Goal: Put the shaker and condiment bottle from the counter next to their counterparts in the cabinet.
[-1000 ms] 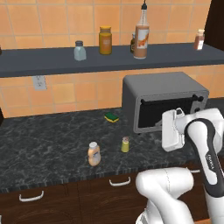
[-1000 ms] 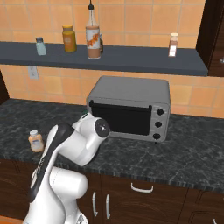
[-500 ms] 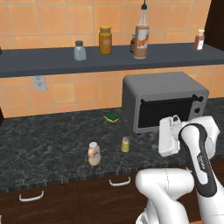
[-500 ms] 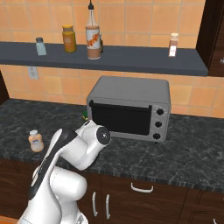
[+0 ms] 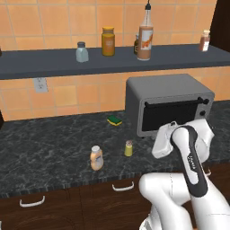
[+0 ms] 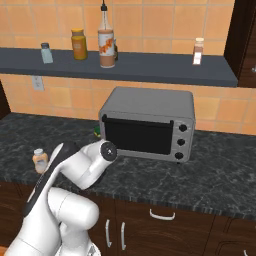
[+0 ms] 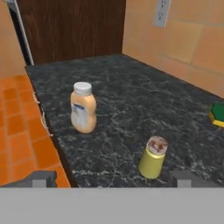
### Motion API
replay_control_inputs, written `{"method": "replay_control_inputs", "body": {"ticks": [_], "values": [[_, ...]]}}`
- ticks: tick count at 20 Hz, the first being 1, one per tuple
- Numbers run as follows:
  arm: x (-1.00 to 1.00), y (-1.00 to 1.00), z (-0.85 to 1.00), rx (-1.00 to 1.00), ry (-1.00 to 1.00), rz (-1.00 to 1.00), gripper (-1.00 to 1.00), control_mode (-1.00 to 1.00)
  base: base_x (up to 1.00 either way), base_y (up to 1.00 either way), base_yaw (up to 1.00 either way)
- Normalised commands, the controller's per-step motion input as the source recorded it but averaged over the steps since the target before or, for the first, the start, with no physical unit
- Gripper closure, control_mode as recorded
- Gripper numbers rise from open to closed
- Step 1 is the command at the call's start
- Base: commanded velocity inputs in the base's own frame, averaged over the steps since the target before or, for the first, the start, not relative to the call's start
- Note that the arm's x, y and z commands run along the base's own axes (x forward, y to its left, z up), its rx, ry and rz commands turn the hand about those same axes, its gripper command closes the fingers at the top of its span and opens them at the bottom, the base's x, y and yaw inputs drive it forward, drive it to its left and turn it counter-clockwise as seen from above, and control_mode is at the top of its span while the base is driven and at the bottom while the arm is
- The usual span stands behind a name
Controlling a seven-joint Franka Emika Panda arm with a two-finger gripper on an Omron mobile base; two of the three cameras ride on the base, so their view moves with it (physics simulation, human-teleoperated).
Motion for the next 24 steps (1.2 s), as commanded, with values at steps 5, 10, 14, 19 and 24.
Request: {"method": "replay_control_inputs", "body": {"ticks": [5,10,14,19,24], "values": [[0.18,0.25,-0.62,0.07,0.1,0.0,-1.0,-1.0,0.0,0.0,0.0],[0.05,0.33,-0.65,0.13,0.04,0.0,-1.0,-1.0,0.0,0.0,0.0],[0.0,0.24,-0.31,0.05,0.0,0.0,-1.0,-1.0,0.0,0.0,0.0],[0.0,0.2,-0.35,0.06,-0.06,0.02,-1.0,-1.0,0.0,0.0,0.0],[0.0,0.0,-0.14,0.0,-0.15,0.01,-1.0,-1.0,0.0,0.0,0.0]]}}
